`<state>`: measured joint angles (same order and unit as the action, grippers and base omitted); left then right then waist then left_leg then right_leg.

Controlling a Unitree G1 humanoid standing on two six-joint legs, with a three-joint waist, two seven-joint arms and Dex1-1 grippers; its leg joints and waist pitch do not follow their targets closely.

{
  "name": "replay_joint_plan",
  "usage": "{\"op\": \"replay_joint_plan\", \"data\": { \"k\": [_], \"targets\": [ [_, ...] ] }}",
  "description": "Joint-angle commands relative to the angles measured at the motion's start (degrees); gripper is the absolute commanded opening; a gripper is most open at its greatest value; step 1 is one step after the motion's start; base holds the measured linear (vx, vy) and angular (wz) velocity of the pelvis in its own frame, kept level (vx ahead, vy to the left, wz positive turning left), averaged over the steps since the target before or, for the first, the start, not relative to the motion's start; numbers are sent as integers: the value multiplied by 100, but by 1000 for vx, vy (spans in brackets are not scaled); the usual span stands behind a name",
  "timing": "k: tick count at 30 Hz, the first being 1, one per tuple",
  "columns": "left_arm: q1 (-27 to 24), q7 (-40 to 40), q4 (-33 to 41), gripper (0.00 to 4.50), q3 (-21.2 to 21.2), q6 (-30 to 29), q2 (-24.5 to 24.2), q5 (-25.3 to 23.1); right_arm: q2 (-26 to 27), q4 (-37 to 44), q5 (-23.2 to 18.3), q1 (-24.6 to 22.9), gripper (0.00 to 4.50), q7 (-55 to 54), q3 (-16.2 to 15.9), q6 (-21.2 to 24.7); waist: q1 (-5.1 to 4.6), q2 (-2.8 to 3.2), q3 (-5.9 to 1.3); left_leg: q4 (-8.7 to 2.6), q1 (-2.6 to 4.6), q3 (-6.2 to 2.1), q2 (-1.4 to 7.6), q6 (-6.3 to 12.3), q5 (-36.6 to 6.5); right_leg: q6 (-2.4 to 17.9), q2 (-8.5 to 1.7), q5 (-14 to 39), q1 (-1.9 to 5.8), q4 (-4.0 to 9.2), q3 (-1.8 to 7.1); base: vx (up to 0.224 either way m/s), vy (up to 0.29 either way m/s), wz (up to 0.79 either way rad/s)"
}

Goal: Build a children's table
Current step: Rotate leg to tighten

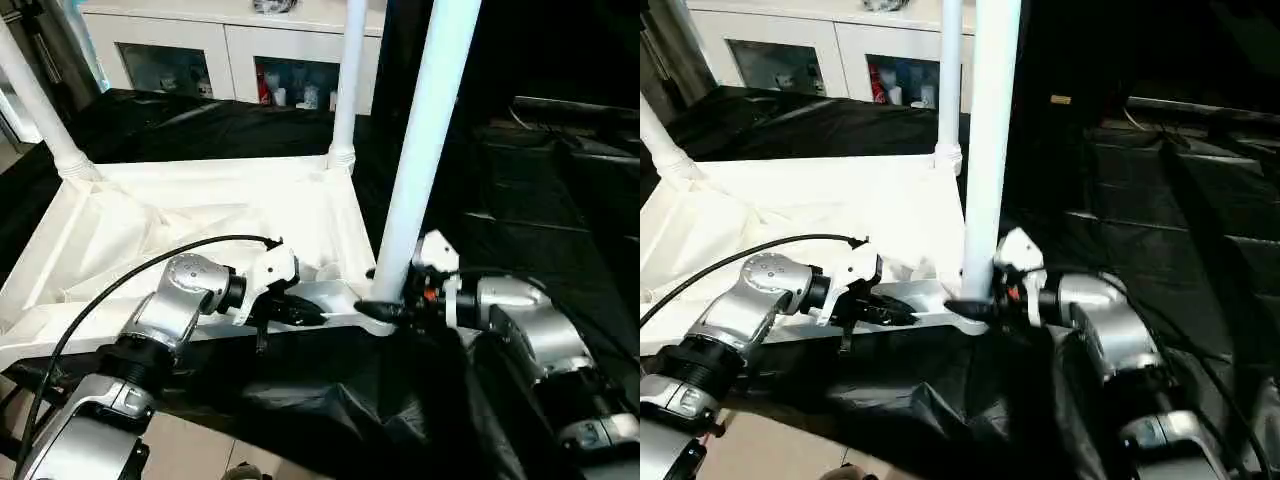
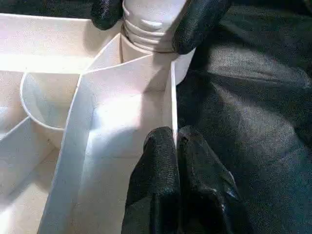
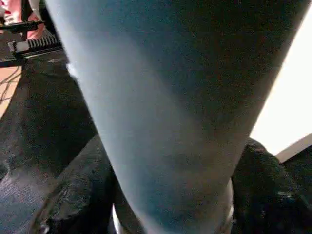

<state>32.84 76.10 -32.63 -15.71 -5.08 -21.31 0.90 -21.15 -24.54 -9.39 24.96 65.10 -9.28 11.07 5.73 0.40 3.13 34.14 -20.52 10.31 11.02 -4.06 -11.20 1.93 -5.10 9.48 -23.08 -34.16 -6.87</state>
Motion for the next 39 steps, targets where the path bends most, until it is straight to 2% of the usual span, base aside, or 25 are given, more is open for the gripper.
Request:
{"op": "replay_joint_plan", "data": {
  "k": [1, 11, 13, 14, 15, 16, 17, 19, 22, 24, 25, 28, 29, 31, 32, 33, 35, 37, 38, 39],
  "targets": [
    [42, 22, 245, 0, 3, 51, -14, 114, -41, 98, 35, -33, 275, -3, -37, 32, -8, 11, -405, -402, 30, -77, 276, 336, -975, 1103, -423, 1409, 342, 399, 365, 0, 0, 0],
    [125, -355, 182, 0, 68, -105, 184, 95, 262, 168, -126, -257, 267, -319, 0, 220, -10, -16, -391, -413, 32, -80, 275, 312, -1010, 1014, -430, 1639, 332, 423, 364, 0, 0, 0],
    [224, -731, 74, 0, 130, -209, 390, 62, 506, 60, -72, -258, 267, -894, 143, 248, -14, -16, -381, -418, 57, -82, 277, 262, -1077, 986, -440, 1772, 307, 448, 372, 0, 0, 0],
    [342, -1144, -71, 0, 170, -291, 572, -24, 774, -185, 55, -177, 267, -1525, 252, 204, -28, -28, -385, -421, 55, -89, 259, 190, -1084, 927, -444, 1934, 311, 458, 365, 0, 0, 0],
    [343, -1148, -73, 0, 170, -292, 574, -25, 776, -187, 56, -176, 267, -1532, 253, 204, -40, -29, -378, -423, 51, -89, 251, 171, -1092, 909, -441, 1989, 305, 472, 363, 0, 0, 0],
    [436, -1421, -196, 0, 183, -355, 702, -91, 979, -402, 135, -86, 267, -1997, 347, 199, -52, -33, -371, -427, 45, -95, 243, 155, -1133, 874, -442, 2082, 316, 487, 353, 0, 0, 0],
    [513, -1641, -297, 0, 189, -373, 806, -148, 1155, -598, 162, 1, 267, -2381, 449, 210, -84, -18, -363, -430, 73, -98, 241, 98, -1233, 819, -447, 2296, 285, 517, 348, 0, 0, 0],
    [628, -1952, -447, 0, 217, -426, 961, -205, 1411, -815, 140, 121, 267, -2881, 611, 249, -110, -40, -369, -431, 57, -111, 226, 77, -1246, 710, -452, 2455, 319, 538, 336, 0, 0, 0],
    [858, -2519, -716, 0, 244, -545, 1306, -290, 1846, -1193, 246, 385, 267, -3717, 725, 164, -147, -22, -367, -428, 65, -102, 218, 91, -1199, 698, -440, 2361, 282, 543, 351, 0, 0, 0],
    [986, -2773, -859, 0, 199, -586, 1562, -335, 2170, -1545, 474, 655, 267, -4298, 686, -115, -161, -7, -377, -425, 64, -103, 212, 60, -1179, 726, -440, 2291, 291, 538, 344, 0, 0, 0],
    [992, -2778, -866, 0, 195, -580, 1578, -338, 2193, -1570, 489, 677, 267, -4330, 681, -130, -182, -10, -381, -427, 56, -105, 216, 42, -1159, 763, -442, 2196, 293, 524, 347, 0, 0, 0],
    [1008, -2699, -873, 0, 158, -541, 1683, -332, 2321, -1706, 543, 824, 267, -4227, 588, -282, -192, -12, -408, -419, 21, -103, 223, 173, -1000, 904, -433, 1661, 337, 451, 357, 0, 0, 0],
    [994, -2591, -840, 0, 130, -550, 1696, -304, 2355, -1697, 443, 867, 302, -3855, 549, -253, -202, -13, -405, -414, 24, -92, 224, 238, -971, 972, -424, 1489, 334, 438, 363, 0, 0, 0],
    [974, -2520, -828, 0, 111, -498, 1653, -297, 2368, -1670, 368, 875, 302, -3749, 598, -210, -205, -8, -404, -410, 17, -89, 224, 297, -960, 1034, -430, 1416, 347, 429, 363, 0, 0, 0],
    [930, -2394, -794, 0, 93, -439, 1567, -288, 2319, -1617, 351, 859, 339, -3671, 608, -192, -209, -10, -400, -410, 23, -85, 224, 319, -972, 1050, -427, 1428, 342, 434, 365, 0, 0, 0],
    [906, -2334, -779, 0, 91, -423, 1529, -289, 2300, -1633, 365, 862, 342, -3627, 602, -225, -198, -29, -399, -412, 22, -87, 223, 326, -998, 1049, -438, 1505, 351, 435, 362, 0, 0, 0],
    [877, -2261, -759, 0, 84, -378, 1482, -287, 2259, -1639, 404, 859, 350, -3596, 577, -279, -213, -20, -394, -413, 24, -87, 227, 326, -1038, 1027, -439, 1591, 343, 449, 364, 0, 0, 0],
    [800, -2038, -679, 0, 69, -310, 1360, -254, 2119, -1588, 400, 829, 381, -3344, 524, -272, -224, -18, -391, -420, 14, -93, 229, 330, -1034, 1026, -439, 1611, 353, 445, 363, 0, 0, 0],
    [738, -1862, -618, 0, 57, -231, 1260, -226, 1953, -1497, 405, 776, 390, -3055, 439, -278, -224, -4, -398, -415, 11, -99, 233, 342, -1021, 1049, -439, 1542, 364, 432, 360, 0, 0, 0],
    [679, -1684, -557, 0, 48, -166, 1160, -195, 1772, -1394, 399, 715, 390, -2727, 351, -277, -233, -13, -402, -408, -1, -94, 236, 389, -995, 1078, -429, 1409, 371, 421, 363, 0, 0, 0]
  ]
}}
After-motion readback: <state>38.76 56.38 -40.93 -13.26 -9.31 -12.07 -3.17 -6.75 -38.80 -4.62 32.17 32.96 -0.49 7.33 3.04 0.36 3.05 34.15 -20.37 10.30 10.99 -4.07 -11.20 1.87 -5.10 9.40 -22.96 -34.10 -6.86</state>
